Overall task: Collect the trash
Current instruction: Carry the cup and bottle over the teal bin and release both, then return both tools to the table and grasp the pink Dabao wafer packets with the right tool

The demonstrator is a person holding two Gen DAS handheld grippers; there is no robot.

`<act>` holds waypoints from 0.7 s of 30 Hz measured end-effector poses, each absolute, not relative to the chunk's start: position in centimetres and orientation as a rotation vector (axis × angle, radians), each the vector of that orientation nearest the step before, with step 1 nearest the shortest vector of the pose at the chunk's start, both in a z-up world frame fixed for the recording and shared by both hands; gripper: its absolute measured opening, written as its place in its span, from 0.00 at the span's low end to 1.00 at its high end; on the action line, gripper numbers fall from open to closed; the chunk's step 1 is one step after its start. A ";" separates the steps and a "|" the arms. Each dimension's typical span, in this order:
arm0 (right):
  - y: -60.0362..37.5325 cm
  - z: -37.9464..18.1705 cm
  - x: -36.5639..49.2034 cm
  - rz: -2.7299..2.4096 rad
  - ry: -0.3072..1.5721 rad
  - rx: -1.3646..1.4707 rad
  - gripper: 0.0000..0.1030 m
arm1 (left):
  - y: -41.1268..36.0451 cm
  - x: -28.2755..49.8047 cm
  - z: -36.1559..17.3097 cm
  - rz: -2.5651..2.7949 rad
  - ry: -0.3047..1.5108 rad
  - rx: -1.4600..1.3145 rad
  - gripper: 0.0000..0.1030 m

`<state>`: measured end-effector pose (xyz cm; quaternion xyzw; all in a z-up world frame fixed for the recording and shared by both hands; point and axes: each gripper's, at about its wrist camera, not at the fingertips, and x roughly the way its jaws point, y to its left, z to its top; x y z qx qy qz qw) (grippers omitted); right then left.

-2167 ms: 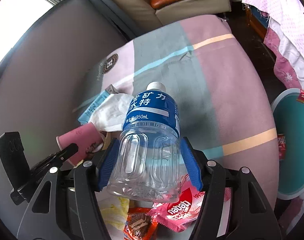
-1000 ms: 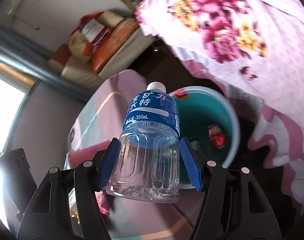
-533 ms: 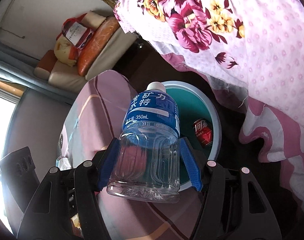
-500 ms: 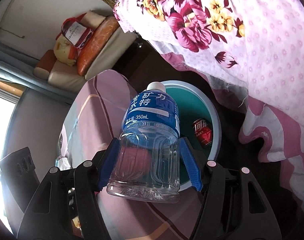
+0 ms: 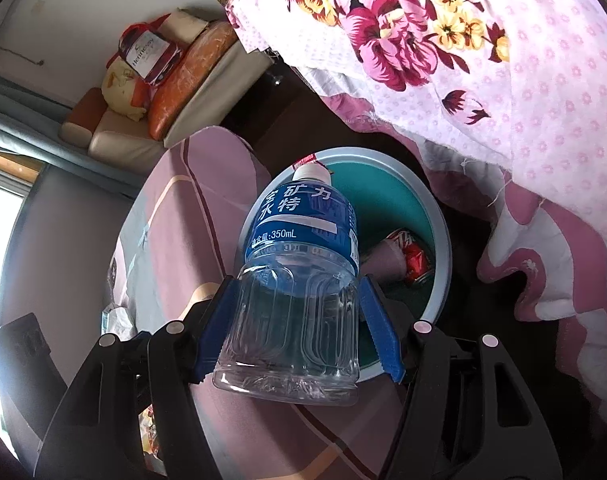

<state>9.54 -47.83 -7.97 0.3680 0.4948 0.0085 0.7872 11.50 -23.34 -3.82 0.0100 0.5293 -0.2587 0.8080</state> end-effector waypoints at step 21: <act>-44.5 -7.8 10.3 0.002 1.140 0.733 0.63 | -16.9 10.2 -3.2 -0.494 1.135 -0.102 0.90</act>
